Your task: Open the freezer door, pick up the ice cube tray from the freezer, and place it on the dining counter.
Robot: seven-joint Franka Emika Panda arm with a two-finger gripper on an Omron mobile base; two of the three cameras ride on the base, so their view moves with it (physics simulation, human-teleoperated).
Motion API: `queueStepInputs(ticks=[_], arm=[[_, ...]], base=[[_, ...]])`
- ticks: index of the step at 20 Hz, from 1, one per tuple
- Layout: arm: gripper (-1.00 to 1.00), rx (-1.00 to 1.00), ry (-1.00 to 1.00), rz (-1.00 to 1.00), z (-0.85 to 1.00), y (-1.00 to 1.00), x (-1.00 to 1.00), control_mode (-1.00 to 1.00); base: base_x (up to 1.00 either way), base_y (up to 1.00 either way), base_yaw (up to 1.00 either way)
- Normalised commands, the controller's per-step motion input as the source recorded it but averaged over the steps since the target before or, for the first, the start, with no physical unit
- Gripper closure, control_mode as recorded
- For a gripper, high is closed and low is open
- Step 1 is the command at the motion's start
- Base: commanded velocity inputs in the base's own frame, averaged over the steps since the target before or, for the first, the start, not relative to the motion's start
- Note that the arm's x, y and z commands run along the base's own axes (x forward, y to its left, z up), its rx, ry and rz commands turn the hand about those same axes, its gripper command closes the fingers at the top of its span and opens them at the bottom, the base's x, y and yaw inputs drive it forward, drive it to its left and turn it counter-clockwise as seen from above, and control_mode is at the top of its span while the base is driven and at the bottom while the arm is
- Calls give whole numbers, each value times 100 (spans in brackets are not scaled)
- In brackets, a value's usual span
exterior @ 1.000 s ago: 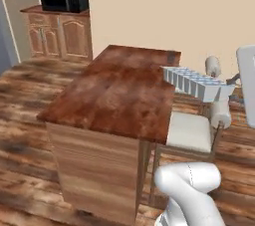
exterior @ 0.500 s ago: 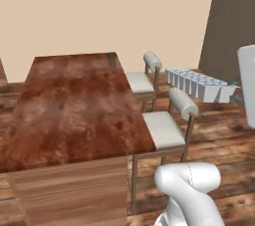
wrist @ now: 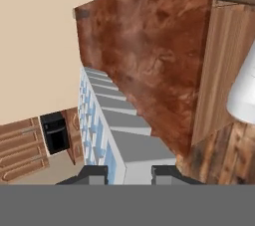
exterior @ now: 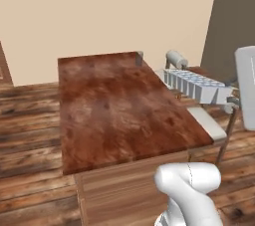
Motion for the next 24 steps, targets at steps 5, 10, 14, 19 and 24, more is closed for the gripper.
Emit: queueStepInputs(ticks=[5,10,14,19,24], arm=[[100,0,0,0,-13,7,20,-100],[100,2,1,1,-70,9,100,-100],[100,6,0,6,-79,-2,100,-100],[100,1,0,5,-97,0,100,-100],[100,0,17,-6,-64,11,95,-100]], base=[[75,56,-1],[0,0,0],[0,0,0],[0,0,0],[0,0,0]])
